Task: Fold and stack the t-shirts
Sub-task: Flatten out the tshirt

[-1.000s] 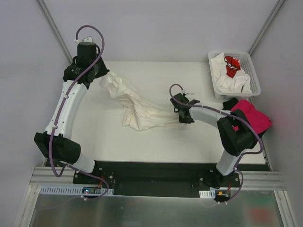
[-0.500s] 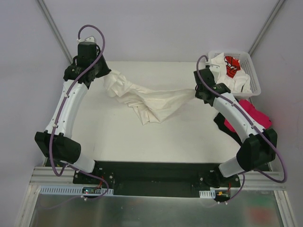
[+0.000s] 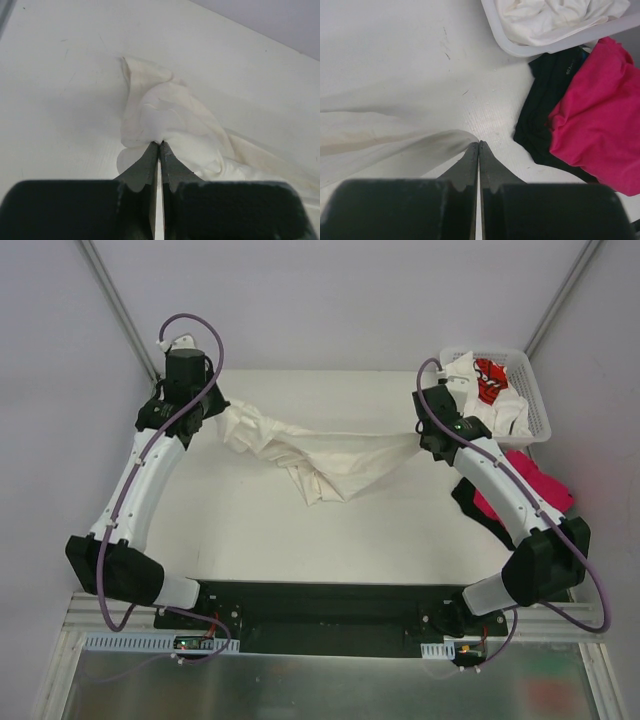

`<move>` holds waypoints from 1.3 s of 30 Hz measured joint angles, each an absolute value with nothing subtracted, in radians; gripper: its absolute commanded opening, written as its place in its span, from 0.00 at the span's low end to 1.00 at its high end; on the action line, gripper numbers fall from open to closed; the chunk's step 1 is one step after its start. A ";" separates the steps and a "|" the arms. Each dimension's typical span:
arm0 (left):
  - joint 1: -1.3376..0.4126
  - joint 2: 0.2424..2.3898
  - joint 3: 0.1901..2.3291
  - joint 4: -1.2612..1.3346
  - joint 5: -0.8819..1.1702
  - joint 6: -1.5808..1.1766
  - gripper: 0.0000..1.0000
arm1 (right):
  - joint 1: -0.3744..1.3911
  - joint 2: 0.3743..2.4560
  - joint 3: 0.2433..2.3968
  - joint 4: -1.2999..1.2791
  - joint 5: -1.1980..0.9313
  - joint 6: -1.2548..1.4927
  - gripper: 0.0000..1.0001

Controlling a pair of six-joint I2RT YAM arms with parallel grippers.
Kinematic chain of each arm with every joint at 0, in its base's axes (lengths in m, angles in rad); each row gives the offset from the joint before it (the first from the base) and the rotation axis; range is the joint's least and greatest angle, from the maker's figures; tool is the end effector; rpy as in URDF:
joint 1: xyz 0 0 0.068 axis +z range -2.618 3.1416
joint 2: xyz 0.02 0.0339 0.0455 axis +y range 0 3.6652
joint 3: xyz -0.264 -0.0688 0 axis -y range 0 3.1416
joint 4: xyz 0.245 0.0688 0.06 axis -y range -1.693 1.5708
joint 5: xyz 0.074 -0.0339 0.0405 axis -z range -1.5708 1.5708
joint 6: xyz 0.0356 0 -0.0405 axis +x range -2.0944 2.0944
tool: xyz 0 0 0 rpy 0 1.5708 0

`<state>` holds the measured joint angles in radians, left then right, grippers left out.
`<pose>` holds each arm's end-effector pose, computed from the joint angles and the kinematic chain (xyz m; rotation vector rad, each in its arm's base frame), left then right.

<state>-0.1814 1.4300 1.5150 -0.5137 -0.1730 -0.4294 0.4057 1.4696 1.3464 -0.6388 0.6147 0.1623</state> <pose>0.3170 -0.0519 0.4101 -0.3573 1.9673 -0.2205 0.3007 0.1068 0.3344 0.0293 2.1983 -0.4025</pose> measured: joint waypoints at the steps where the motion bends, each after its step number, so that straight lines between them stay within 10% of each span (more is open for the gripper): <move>1: -0.188 1.405 1.498 -0.505 -0.197 -0.427 0.00 | 0.405 1.469 1.346 -0.640 0.621 0.158 0.01; 39: -0.282 0.878 1.308 -0.463 -0.318 -0.360 0.00 | 0.496 1.140 1.288 -0.632 0.787 0.049 0.01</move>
